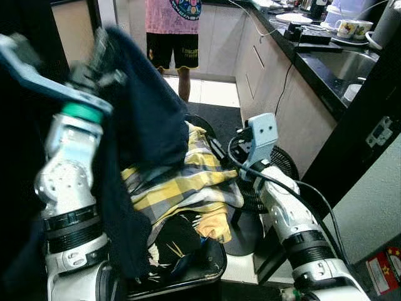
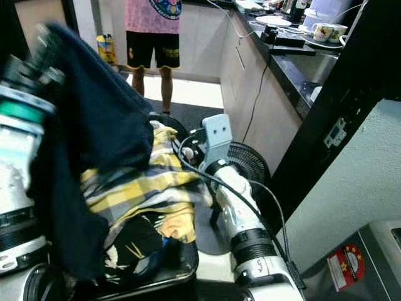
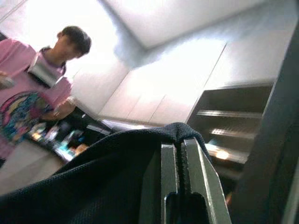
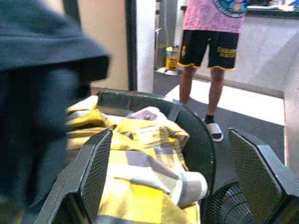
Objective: Clothes washing
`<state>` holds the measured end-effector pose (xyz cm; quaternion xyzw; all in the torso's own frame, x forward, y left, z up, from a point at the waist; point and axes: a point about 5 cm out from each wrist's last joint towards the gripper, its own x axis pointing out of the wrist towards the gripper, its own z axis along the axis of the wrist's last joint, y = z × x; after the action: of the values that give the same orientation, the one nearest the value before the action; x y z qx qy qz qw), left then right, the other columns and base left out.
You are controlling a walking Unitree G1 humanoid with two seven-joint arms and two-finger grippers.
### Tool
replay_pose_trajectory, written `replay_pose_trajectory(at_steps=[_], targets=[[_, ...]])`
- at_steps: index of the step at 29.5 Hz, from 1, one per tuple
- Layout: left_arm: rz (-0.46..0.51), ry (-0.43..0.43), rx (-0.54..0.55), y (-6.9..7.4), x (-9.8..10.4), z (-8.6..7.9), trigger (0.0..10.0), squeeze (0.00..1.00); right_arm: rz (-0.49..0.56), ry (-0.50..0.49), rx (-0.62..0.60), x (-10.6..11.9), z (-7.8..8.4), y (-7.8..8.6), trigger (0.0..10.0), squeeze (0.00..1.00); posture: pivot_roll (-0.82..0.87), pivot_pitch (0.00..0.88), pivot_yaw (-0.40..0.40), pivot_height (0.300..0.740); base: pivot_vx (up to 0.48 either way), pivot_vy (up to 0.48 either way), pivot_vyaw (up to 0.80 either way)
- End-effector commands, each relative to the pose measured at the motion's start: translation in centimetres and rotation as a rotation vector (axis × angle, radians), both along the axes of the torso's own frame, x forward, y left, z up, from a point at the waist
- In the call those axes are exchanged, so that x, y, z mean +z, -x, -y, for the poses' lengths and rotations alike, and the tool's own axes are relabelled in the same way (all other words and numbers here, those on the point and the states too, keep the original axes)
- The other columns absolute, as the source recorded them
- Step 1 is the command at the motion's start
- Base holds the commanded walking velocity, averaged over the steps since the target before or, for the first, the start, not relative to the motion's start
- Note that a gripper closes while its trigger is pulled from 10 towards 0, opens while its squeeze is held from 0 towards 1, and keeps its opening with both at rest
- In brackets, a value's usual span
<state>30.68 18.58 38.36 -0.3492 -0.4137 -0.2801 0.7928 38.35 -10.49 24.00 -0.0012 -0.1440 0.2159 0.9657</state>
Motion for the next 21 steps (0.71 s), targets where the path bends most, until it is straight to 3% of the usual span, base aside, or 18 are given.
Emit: replay_pose_trajectory(at_steps=[1, 2, 3, 4, 5, 6, 7, 12, 13, 16, 21], targets=[[0.01, 0.008, -0.009, 0.3, 0.3, 0.0, 0.0, 0.0, 0.013, -0.015, -0.009, 0.4, 0.3, 0.0, 10.0, 0.0, -0.01, 0.064, -0.035, 0.74, 0.0, 0.0, 0.0], [0.01, 0.008, -0.009, 0.3, 0.3, 0.0, 0.0, 0.0, 0.013, -0.015, -0.009, 0.4, 0.3, 0.0, 10.0, 0.0, -0.01, 0.064, -0.035, 0.74, 0.0, 0.0, 0.0], [-0.084, -0.043, 0.059, -0.5, -0.6, 0.1, 0.0, 0.0, 0.017, -0.015, -0.013, 0.5, 0.3, 0.0, 10.0, 0.0, -0.01, 0.065, -0.035, 0.74, 0.0, 0.0, 0.0], [-0.084, -0.043, 0.059, -0.5, -0.6, 0.1, 0.0, 0.0, 0.017, -0.015, -0.013, 0.5, 0.3, 0.0, 10.0, 0.0, -0.01, 0.065, -0.035, 0.74, 0.0, 0.0, 0.0], [-0.267, -0.153, 0.209, -2.1, -2.4, 0.0, 0.9, 0.0, 0.022, -0.014, -0.014, 0.6, 0.4, 0.2, 10.0, 0.0, -0.01, 0.065, -0.032, 0.74, 0.0, 0.0, 0.0], [-0.385, -0.229, 0.32, -3.0, -3.8, -0.3, 0.9, 0.0, 0.026, -0.013, -0.015, 0.6, 0.4, 0.3, 10.0, 0.0, -0.01, 0.065, -0.032, 0.74, 0.0, 0.0, 0.0], [-0.501, -0.347, 0.492, -3.7, -5.8, -0.9, 10.0, 0.0, 0.034, -0.007, -0.014, 0.8, 0.3, 0.4, 10.0, 0.0, -0.01, 0.064, -0.031, 0.74, 0.0, 0.0, 0.0], [-0.535, -0.391, 0.539, -3.2, -7.1, -1.1, 10.0, 0.0, 0.052, 0.009, -0.014, 1.0, 0.2, 0.8, 10.0, 0.0, -0.01, 0.066, -0.03, 0.74, 0.0, 0.0, 0.0], [-0.537, -0.496, 0.607, -2.4, -8.1, -0.7, 10.0, 0.0, 0.062, 0.005, -0.022, 1.1, 0.4, 1.2, 10.0, 0.0, -0.01, 0.068, -0.03, 0.74, 0.0, 0.0, 0.0], [-0.519, -0.541, 0.658, -1.9, -8.3, -0.5, 10.0, 0.0, 0.062, -0.017, -0.029, 1.1, 0.5, 1.4, 10.0, 0.0, -0.01, 0.067, -0.028, 0.74, 0.0, 0.0, 0.0], [-0.477, -0.517, 0.717, -1.3, -8.1, -0.1, 10.0, 0.0, 0.059, -0.061, -0.04, 1.2, 0.7, 1.7, 10.0, 0.0, -0.01, 0.068, -0.024, 0.74, 0.0, 0.0, -0.48]])
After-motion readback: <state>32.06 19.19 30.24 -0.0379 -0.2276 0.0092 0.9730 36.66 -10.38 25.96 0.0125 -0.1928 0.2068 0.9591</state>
